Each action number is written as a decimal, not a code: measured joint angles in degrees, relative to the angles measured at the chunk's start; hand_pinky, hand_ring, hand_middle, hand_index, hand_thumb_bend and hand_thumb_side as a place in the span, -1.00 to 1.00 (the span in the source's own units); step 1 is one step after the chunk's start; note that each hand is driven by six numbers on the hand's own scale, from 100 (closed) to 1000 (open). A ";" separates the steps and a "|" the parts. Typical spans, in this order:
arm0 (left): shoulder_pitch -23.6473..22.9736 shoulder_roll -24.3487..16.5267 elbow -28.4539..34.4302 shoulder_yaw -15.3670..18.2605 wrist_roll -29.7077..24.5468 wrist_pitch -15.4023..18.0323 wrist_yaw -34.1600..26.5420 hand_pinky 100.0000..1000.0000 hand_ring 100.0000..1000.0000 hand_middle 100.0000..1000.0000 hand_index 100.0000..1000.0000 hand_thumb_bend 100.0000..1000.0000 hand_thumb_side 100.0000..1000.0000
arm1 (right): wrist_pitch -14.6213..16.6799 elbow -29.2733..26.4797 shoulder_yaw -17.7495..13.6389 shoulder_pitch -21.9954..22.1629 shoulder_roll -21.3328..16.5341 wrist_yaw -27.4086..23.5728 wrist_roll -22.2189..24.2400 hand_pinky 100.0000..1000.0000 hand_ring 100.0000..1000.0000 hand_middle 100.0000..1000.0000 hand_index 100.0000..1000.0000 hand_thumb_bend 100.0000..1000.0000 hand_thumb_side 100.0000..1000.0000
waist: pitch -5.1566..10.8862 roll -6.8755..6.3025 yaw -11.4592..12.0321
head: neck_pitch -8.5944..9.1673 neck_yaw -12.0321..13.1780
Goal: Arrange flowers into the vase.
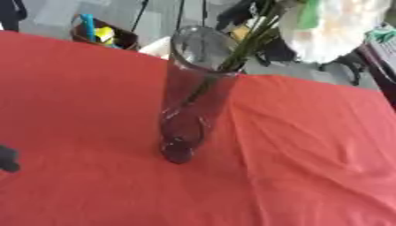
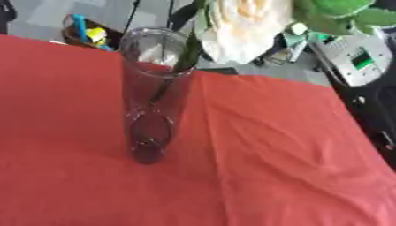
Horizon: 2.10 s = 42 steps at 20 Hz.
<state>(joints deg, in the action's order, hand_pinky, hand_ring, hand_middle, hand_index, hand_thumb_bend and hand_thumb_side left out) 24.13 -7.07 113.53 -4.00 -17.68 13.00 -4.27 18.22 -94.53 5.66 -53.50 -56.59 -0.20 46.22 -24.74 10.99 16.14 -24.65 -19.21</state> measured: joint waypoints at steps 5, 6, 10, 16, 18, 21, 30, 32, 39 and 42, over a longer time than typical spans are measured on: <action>0.00 0.00 0.00 0.00 -0.01 0.01 -0.02 -0.02 0.16 0.62 0.50 -1.00 0.96 | -0.13 -0.28 -0.35 0.78 -0.67 0.12 0.54 0.84 1.00 0.76 1.00 -0.21 1.00 | 0.07 -0.16 0.00 | -0.01 0.00; 0.00 0.00 0.00 0.00 -0.01 0.01 -0.02 -0.02 0.16 0.62 0.50 -1.00 0.96 | -0.13 -0.28 -0.37 1.05 -0.70 0.20 0.62 0.84 1.00 0.76 1.00 -0.21 1.00 | 0.07 -0.24 0.00 | -0.02 0.00; 0.00 0.01 0.00 0.00 -0.03 0.03 -0.12 -0.02 0.16 0.62 0.50 -1.00 0.95 | -0.22 -0.28 -0.36 1.70 -0.78 0.57 0.83 0.84 1.00 0.76 1.00 -0.22 1.00 | 0.07 -0.47 0.00 | -0.04 0.00; -0.04 0.01 0.00 0.00 -0.09 0.11 -0.14 -0.02 0.16 0.62 0.50 -1.00 0.95 | -0.22 -0.28 -0.39 2.62 -1.21 0.56 0.78 0.84 1.00 0.76 1.00 -0.22 1.00 | 0.12 -0.98 -0.12 | -0.55 -0.01; -0.14 0.02 0.00 0.00 -0.10 0.14 -0.14 -0.02 0.16 0.62 0.50 -1.00 0.95 | -0.15 -0.28 -0.47 2.74 -1.24 0.55 0.63 0.84 1.00 0.75 1.00 -0.22 1.00 | 0.32 -1.24 -0.12 | -0.59 -0.03; -0.32 0.02 0.00 0.00 -0.07 0.24 -0.14 -0.02 0.16 0.62 0.50 -1.00 0.95 | -0.13 -0.27 -0.73 3.15 -1.58 0.47 0.36 0.84 1.00 0.75 1.00 -0.21 1.00 | 0.49 -1.51 -0.13 | -0.83 -0.08; -0.56 0.04 0.00 0.00 -0.18 0.42 -0.15 -0.02 0.16 0.62 0.50 -1.00 0.94 | -0.16 -0.24 -1.24 3.85 -2.27 -0.53 -0.30 0.85 1.00 0.74 1.00 -0.20 1.00 | 0.64 -2.40 -0.43 | -1.09 -0.30; -0.71 0.04 0.00 0.01 -0.22 0.48 -0.15 -0.02 0.16 0.62 0.50 -1.00 0.94 | -0.08 -0.23 -1.41 4.16 -2.42 -0.83 -0.40 0.85 1.00 0.74 1.00 -0.19 1.00 | 0.72 -2.65 -0.59 | -1.34 -0.32; -1.06 0.06 0.00 0.01 -0.14 0.63 -0.15 -0.02 0.17 0.62 0.50 -1.00 0.94 | 0.26 0.65 -1.75 4.34 -2.84 -2.09 -0.43 0.87 1.00 0.74 1.00 -0.30 1.00 | 1.29 -3.62 -1.22 | -2.07 -0.50; -1.26 0.07 0.00 0.03 0.03 0.80 -0.17 -0.02 0.17 0.62 0.50 -1.00 0.94 | 0.50 1.38 -1.85 4.98 -2.89 -2.56 -0.34 0.88 1.00 0.74 1.00 -0.30 1.00 | 1.60 -4.26 -1.32 | -2.47 -0.53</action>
<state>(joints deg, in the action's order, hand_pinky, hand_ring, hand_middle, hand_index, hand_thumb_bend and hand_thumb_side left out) 22.87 -7.00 113.53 -3.97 -17.65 13.80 -4.43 18.72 -93.15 3.80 -48.52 -59.48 -2.75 45.87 -23.14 6.73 14.82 -27.12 -19.74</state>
